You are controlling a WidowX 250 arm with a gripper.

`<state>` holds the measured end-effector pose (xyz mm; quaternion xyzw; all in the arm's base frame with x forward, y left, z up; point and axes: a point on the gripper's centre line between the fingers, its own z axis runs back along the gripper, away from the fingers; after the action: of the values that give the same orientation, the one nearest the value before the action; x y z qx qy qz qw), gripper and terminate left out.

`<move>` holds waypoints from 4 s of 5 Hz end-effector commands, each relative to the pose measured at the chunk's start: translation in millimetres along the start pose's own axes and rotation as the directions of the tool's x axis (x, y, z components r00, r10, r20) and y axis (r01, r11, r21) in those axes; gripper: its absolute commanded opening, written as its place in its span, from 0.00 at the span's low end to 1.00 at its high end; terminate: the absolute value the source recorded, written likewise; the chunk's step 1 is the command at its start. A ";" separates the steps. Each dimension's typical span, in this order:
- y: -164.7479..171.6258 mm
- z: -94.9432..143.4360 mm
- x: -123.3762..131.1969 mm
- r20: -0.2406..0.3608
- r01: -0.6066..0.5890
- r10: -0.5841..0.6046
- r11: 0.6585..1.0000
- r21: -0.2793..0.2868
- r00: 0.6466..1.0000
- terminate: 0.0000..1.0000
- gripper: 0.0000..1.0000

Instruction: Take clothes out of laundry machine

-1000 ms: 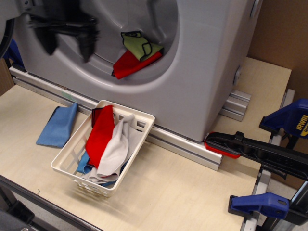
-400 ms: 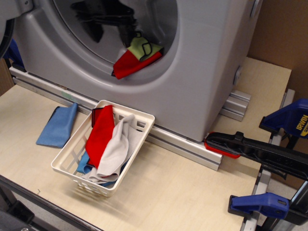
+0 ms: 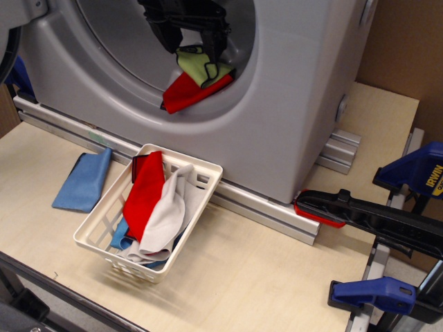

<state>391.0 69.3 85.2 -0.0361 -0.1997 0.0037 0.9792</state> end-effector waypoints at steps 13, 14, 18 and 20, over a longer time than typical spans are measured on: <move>-14.0 7.7 -136.7 -0.255 -0.082 0.086 0.996 0.027 0.963 0.00 0.00; -16.8 -15.5 -149.2 -0.309 -0.052 0.045 0.999 -0.016 0.950 0.00 0.00; -9.1 14.0 -139.1 -0.279 -0.081 0.104 0.992 0.095 0.955 0.00 1.00; 8.8 60.4 -128.8 -0.260 -0.140 0.184 0.974 0.179 0.948 0.00 1.00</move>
<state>242.2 79.4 66.6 0.0173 -0.0308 0.0897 0.9953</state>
